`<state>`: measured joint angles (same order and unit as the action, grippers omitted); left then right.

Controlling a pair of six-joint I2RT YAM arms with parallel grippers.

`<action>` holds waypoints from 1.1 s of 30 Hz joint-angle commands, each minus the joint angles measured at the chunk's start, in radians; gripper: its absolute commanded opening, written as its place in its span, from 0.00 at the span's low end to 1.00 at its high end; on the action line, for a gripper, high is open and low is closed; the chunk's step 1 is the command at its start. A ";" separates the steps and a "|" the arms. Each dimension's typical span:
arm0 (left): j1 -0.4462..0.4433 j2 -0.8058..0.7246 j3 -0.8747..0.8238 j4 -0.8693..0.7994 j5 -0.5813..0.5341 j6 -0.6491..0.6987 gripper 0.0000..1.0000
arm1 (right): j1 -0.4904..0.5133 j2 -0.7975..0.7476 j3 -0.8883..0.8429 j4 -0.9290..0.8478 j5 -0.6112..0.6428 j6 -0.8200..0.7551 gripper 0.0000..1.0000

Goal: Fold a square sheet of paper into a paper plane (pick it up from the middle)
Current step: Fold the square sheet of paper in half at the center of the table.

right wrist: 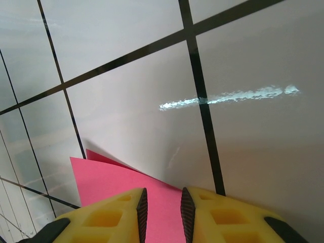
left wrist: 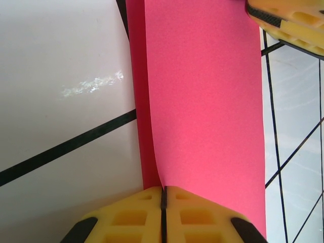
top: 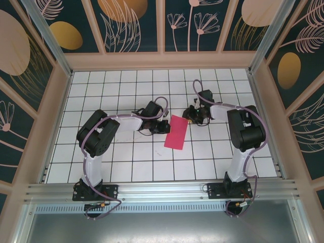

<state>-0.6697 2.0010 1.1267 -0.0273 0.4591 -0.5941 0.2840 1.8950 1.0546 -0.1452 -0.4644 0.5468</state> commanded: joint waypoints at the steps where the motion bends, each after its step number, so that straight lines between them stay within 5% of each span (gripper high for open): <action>1: -0.006 0.035 -0.030 -0.084 -0.053 0.022 0.11 | -0.001 -0.011 0.026 -0.067 0.037 -0.025 0.30; 8: -0.006 0.033 -0.038 -0.078 -0.054 0.017 0.11 | 0.001 -0.122 0.009 -0.028 -0.041 0.005 0.31; 23: -0.006 0.039 -0.029 -0.082 -0.048 0.021 0.12 | -0.005 0.040 -0.014 0.003 0.017 0.022 0.30; 33: -0.005 0.031 -0.032 -0.077 -0.051 0.017 0.11 | 0.027 -0.175 -0.098 0.076 -0.091 0.097 0.31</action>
<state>-0.6697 2.0010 1.1259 -0.0254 0.4587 -0.5941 0.2840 1.7885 1.0061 -0.1211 -0.5045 0.5858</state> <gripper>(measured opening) 0.117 0.309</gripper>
